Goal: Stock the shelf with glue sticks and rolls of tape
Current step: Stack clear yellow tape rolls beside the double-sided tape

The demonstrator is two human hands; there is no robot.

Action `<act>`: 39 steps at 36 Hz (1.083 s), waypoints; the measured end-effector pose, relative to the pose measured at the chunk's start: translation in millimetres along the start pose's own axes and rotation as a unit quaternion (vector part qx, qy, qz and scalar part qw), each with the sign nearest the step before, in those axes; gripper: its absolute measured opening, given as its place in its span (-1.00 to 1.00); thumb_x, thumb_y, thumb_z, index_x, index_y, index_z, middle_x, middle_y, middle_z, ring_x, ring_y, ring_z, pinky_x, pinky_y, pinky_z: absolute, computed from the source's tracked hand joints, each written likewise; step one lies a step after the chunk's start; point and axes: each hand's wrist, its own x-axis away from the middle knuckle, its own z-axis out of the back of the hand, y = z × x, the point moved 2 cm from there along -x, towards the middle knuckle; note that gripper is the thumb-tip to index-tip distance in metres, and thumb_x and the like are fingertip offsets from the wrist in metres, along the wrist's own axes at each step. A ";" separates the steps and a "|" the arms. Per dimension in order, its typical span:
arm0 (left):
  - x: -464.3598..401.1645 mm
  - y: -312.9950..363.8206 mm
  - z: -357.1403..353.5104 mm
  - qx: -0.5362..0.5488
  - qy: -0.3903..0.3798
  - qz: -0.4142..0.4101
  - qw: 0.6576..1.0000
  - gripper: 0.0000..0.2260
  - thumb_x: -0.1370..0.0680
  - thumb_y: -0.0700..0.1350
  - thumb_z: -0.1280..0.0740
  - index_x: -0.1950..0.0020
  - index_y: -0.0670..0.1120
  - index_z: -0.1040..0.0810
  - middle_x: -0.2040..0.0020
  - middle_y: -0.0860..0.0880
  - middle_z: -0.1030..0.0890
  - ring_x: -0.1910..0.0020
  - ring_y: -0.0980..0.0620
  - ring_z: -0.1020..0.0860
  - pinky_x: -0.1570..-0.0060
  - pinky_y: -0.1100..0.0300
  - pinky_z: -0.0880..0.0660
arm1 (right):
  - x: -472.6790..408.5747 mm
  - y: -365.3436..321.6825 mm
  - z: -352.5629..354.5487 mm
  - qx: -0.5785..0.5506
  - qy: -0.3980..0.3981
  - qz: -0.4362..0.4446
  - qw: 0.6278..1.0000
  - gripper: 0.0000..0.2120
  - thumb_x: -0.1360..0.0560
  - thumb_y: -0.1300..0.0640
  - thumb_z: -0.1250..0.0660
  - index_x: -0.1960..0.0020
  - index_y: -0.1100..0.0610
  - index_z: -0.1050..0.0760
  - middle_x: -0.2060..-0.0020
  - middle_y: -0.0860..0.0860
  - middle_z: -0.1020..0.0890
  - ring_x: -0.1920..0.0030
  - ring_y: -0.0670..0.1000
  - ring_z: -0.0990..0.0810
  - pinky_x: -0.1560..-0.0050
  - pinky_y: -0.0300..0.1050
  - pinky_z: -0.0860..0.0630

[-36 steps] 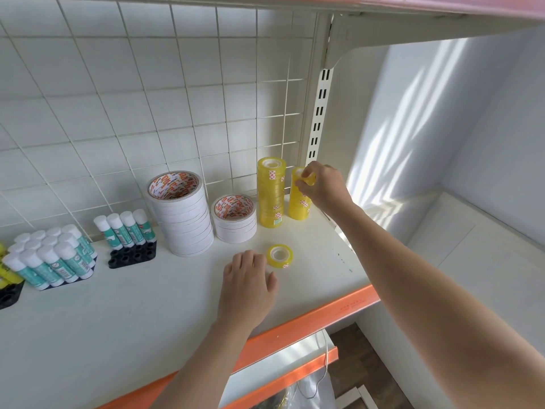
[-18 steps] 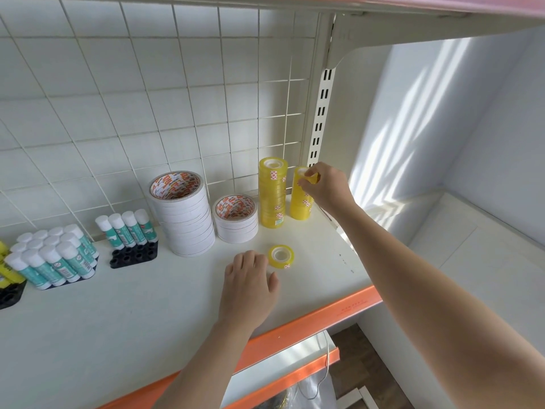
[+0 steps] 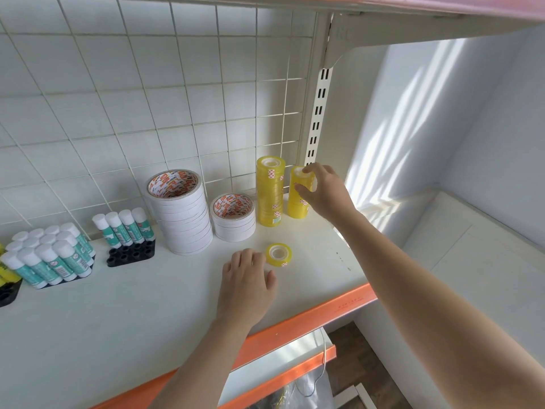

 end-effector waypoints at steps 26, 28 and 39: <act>-0.8 4.4 5.9 -0.015 -0.017 0.006 1.000 -0.83 -0.38 -0.09 -0.44 0.17 -0.12 -0.49 0.19 -0.10 -0.52 0.14 -0.17 -0.51 0.21 -0.01 -0.46 | 115.1 6.8 -44.1 0.129 -0.163 0.084 0.975 -0.68 -0.53 -0.03 -0.30 -0.27 -0.05 -0.50 -0.25 -0.02 -0.50 -0.29 0.07 -0.40 -0.19 -0.05 -0.33; -1.5 3.9 5.3 -0.015 -0.022 0.009 1.000 -0.83 -0.38 -0.08 -0.43 0.16 -0.12 -0.50 0.18 -0.10 -0.52 0.12 -0.16 -0.51 0.19 -0.01 -0.46 | 111.8 6.5 -44.1 0.133 -0.173 0.098 0.971 -0.66 -0.54 -0.06 -0.28 -0.30 -0.07 -0.48 -0.24 -0.01 -0.49 -0.28 0.07 -0.39 -0.19 -0.03 -0.35; 0.0 3.5 5.3 -0.004 -0.011 0.006 1.000 -0.85 -0.40 -0.08 -0.41 0.17 -0.11 -0.49 0.18 -0.08 -0.52 0.12 -0.14 -0.50 0.18 -0.01 -0.47 | 98.8 -0.3 -49.0 0.173 -0.169 0.111 0.964 -0.74 -0.55 -0.06 -0.28 -0.18 0.01 -0.49 -0.13 0.04 -0.52 -0.18 0.11 -0.44 -0.09 -0.01 -0.39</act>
